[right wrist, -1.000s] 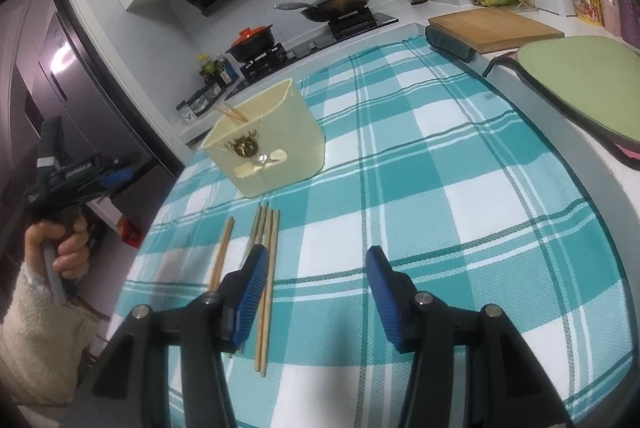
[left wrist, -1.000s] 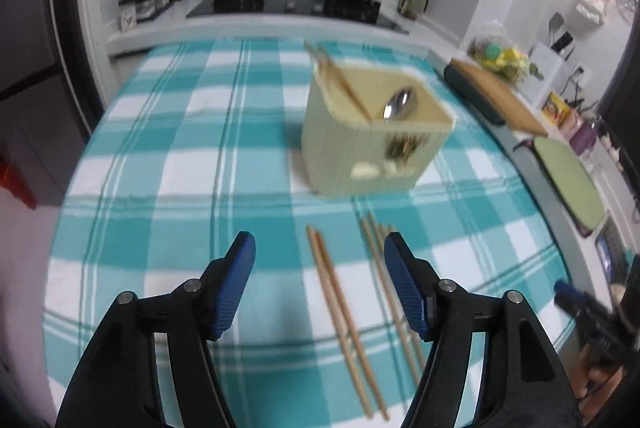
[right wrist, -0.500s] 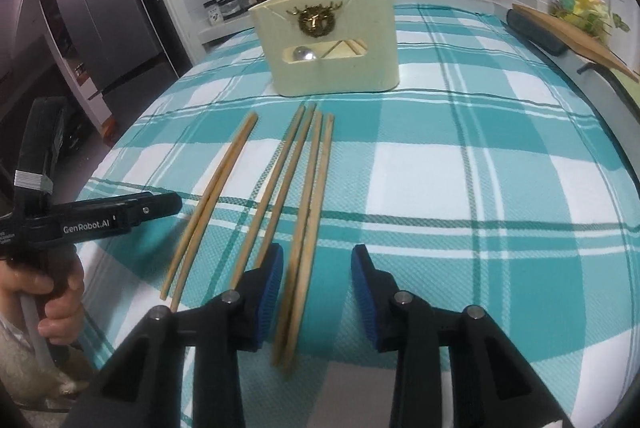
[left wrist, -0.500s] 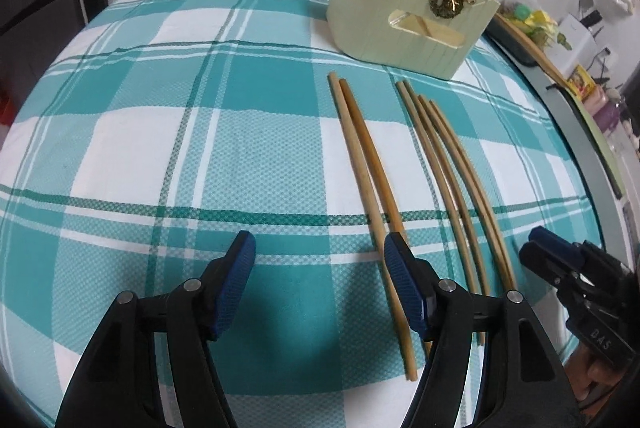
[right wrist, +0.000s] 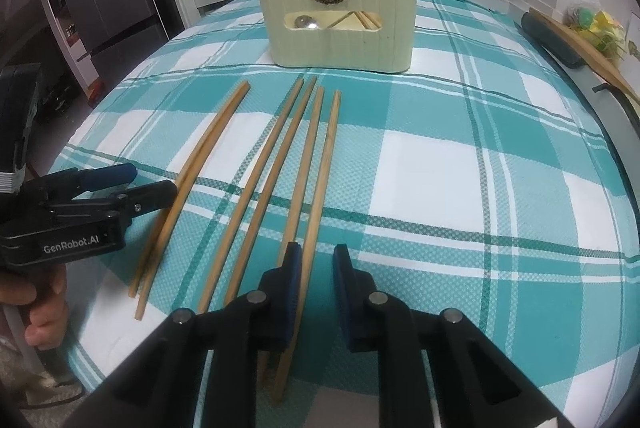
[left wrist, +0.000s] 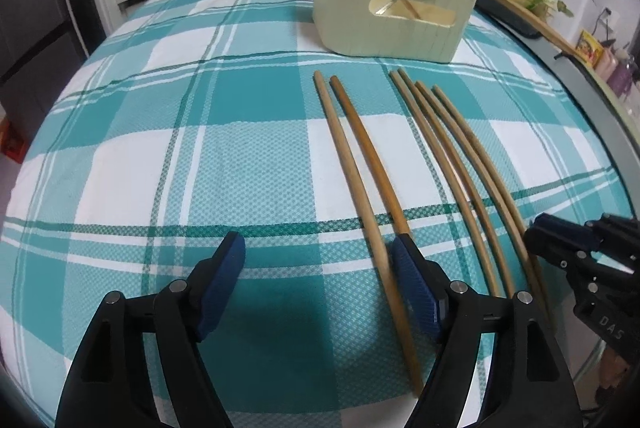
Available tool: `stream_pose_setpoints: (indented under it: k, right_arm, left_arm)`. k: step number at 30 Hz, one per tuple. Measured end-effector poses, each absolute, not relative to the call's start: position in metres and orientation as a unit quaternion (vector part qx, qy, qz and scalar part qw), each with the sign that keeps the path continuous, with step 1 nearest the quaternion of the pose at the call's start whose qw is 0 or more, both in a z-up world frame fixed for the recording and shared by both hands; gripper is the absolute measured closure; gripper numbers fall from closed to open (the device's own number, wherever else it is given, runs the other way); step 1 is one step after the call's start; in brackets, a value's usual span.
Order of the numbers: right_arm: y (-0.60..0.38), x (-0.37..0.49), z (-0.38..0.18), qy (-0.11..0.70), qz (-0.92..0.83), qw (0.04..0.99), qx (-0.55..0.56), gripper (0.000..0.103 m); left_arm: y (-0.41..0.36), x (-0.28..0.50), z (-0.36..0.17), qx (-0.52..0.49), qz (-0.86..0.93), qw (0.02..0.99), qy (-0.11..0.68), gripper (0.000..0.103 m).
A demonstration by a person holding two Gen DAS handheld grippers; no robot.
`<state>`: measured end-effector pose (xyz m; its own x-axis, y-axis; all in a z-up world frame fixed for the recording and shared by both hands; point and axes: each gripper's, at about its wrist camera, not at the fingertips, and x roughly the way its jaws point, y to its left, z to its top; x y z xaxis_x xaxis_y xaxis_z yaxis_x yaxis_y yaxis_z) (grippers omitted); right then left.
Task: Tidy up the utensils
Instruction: 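Move both open tools back over the remaining chopsticks on the cloth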
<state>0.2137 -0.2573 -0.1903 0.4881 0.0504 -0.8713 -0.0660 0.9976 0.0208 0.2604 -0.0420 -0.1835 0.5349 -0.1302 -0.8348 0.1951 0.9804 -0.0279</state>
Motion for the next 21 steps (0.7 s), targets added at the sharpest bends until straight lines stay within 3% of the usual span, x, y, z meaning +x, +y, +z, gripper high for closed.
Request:
stream_pose_setpoints:
  k: [14,21]
  right_arm:
    - [-0.251,0.244,-0.196,0.525,0.038,0.847,-0.070,0.089]
    - [-0.244,0.289,-0.199,0.543,0.062,0.832,-0.097,0.089]
  left_arm:
    - [-0.032,0.297,-0.184,0.055,-0.104,0.865,0.489,0.016]
    - [-0.029,0.352,-0.182,0.055,-0.101,0.850,0.513,0.024]
